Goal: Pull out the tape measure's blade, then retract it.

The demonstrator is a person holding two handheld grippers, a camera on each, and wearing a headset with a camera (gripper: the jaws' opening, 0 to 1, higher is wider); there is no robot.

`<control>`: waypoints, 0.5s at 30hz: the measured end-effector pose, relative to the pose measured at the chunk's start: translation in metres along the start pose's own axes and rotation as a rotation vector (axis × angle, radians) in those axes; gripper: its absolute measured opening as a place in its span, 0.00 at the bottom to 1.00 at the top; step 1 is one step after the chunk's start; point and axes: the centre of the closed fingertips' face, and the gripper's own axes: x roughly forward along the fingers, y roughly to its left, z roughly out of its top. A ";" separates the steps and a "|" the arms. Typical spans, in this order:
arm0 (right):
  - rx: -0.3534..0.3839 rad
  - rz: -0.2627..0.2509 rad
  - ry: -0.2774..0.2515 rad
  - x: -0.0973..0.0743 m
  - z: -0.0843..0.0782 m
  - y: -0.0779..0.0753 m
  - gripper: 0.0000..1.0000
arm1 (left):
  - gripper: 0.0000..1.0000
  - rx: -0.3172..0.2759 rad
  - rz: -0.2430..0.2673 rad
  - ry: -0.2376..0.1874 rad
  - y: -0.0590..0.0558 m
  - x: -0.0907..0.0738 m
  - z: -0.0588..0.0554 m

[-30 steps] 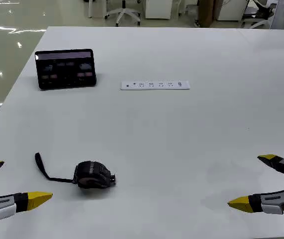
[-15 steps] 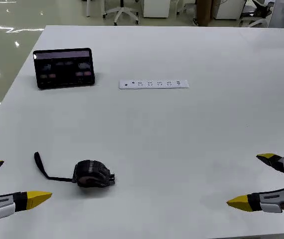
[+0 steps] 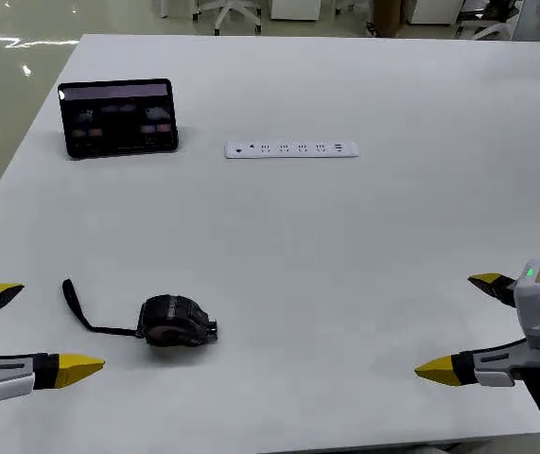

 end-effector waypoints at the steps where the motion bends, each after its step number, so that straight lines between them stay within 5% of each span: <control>1: -0.002 0.006 -0.004 0.002 0.003 0.001 1.00 | 1.00 -0.006 -0.006 0.019 0.000 0.002 -0.001; 5: -0.042 0.041 -0.028 0.017 0.019 0.005 1.00 | 1.00 0.055 -0.050 0.065 0.000 0.014 0.005; 6: -0.047 0.046 -0.035 0.021 0.023 0.007 1.00 | 1.00 0.061 -0.098 0.088 -0.006 0.015 0.005; 15: -0.117 0.151 -0.040 0.062 0.050 0.035 1.00 | 0.99 0.208 -0.188 0.158 -0.019 0.055 0.018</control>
